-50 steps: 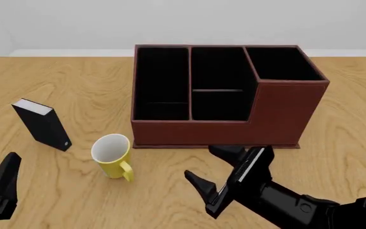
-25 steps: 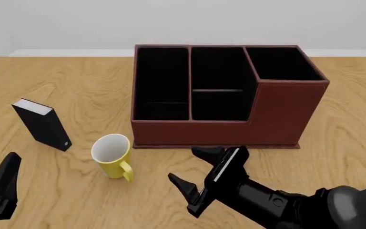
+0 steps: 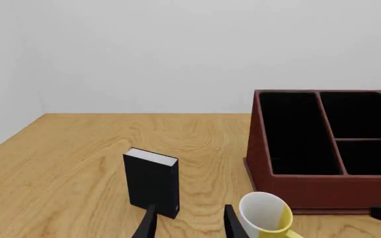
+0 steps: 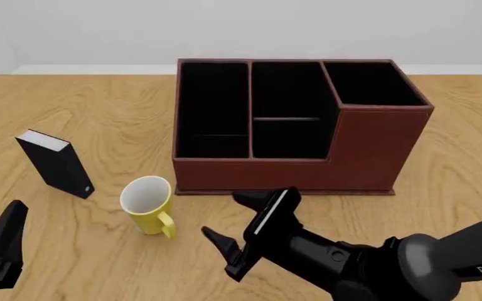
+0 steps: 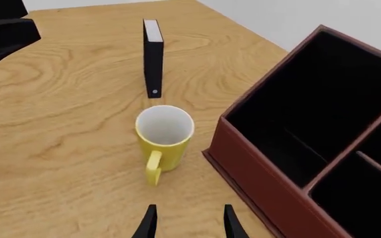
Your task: Pick up the yellow and white mug and place it to the right of the caddy.
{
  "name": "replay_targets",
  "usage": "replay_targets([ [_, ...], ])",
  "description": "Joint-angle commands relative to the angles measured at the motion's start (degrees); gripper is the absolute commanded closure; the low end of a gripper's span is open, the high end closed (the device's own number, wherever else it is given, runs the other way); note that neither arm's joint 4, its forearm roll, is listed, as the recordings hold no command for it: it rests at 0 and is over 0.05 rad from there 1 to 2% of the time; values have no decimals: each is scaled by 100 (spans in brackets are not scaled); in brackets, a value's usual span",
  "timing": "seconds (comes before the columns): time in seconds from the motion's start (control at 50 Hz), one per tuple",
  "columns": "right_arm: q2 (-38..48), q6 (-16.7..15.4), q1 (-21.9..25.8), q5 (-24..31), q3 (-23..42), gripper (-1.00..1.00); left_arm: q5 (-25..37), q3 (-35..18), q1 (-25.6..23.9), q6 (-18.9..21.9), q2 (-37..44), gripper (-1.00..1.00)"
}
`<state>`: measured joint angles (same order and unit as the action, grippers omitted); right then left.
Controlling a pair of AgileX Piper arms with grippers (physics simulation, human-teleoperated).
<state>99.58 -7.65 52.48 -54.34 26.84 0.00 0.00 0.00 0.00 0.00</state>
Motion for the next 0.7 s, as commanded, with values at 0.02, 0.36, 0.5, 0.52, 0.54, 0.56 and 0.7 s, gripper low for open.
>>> replay_targets([
  [0.02, 225, -37, 83, 115, 287, -100, 0, 0, 0, 0, 0, -100],
  [0.36, 529, -53, 208, 207, 615, -100, 0, 0, 0, 0, 0, -100],
  [0.5, 644, -57, 298, 219, 720, -100, 0, 0, 0, 0, 0, -100],
  [0.52, 660, -53, 311, 220, 734, -100, 0, 0, 0, 0, 0, -100],
  [0.54, 682, -55, 326, 223, 753, -100, 0, 0, 0, 0, 0, -100],
  [0.56, 702, -57, 336, 223, 771, -100, 0, 0, 0, 0, 0, -100],
  [0.7, 749, -38, 407, 302, 904, -100, 0, 0, 0, 0, 0, -100],
])
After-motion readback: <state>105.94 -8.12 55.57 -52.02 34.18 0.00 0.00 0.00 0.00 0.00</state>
